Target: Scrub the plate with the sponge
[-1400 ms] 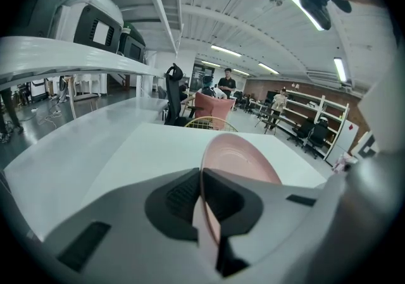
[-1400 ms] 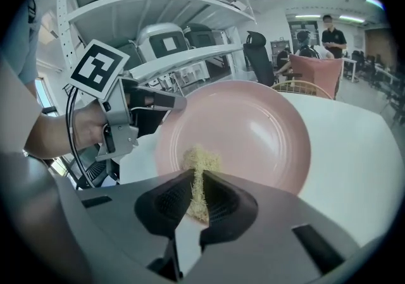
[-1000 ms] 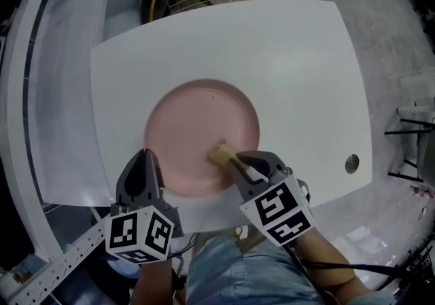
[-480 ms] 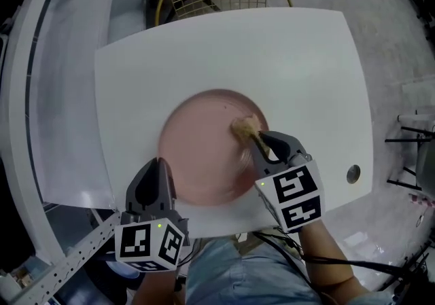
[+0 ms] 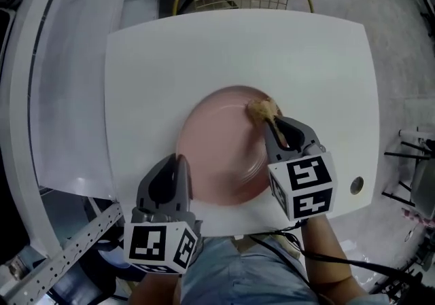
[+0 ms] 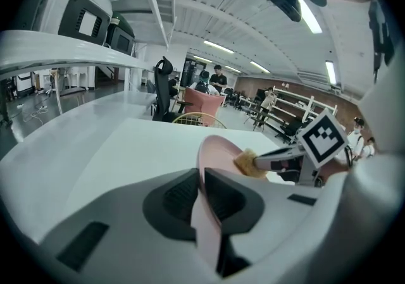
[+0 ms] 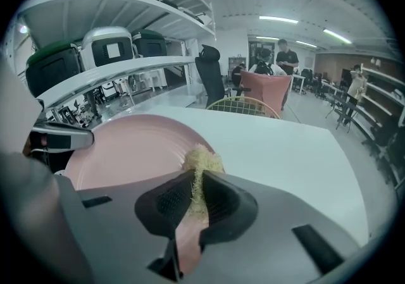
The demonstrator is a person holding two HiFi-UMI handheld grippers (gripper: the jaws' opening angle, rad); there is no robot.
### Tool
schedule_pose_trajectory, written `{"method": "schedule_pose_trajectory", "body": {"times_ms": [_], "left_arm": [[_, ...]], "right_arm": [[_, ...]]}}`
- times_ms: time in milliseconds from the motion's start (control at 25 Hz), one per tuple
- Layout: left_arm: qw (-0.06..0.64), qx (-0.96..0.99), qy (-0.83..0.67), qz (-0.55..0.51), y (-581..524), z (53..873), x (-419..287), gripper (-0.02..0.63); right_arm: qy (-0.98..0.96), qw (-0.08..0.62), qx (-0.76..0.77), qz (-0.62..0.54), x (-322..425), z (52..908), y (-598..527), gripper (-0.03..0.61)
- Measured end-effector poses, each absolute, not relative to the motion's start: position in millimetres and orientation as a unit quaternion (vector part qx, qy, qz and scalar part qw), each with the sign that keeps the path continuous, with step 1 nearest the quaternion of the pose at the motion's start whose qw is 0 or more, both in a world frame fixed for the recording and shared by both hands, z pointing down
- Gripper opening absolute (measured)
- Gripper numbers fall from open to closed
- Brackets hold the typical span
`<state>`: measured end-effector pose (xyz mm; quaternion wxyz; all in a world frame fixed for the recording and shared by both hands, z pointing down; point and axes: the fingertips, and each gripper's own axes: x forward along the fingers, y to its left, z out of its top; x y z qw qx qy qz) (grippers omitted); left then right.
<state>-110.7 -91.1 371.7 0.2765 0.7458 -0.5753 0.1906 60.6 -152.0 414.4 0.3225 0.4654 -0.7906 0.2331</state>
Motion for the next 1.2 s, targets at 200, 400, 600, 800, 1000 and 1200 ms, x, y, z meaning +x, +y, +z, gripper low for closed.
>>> {"method": "schedule_pose_trajectory", "body": {"times_ms": [200,400,600,800,1000,1200], "left_arm": [[0.278,0.746,-0.575,0.189,-94.2,371.2,-112.9,0.031],[0.275,0.748,-0.574,0.186,-98.9,368.9,-117.6,0.031],[0.273,0.749,-0.578,0.177,-102.2,364.3,-123.4,0.031],[0.270,0.749,-0.581,0.170,-108.3,359.3,-129.1,0.031],[0.269,0.745,-0.587,0.165,-108.4,358.3,-132.5,0.031],[0.272,0.743,-0.589,0.166,-104.1,359.4,-135.9,0.031]], "right_arm": [[-0.801,0.326,0.455,0.212,42.5,408.4,-164.5,0.046],[-0.816,0.326,0.441,0.183,21.1,399.2,-171.7,0.046],[-0.833,0.325,0.421,0.155,-8.9,390.2,-171.4,0.046],[-0.845,0.325,0.403,0.131,-31.8,382.9,-167.9,0.046],[-0.860,0.333,0.372,0.109,-52.9,376.0,-153.0,0.046],[-0.875,0.341,0.332,0.094,-70.8,372.6,-126.8,0.046]]}}
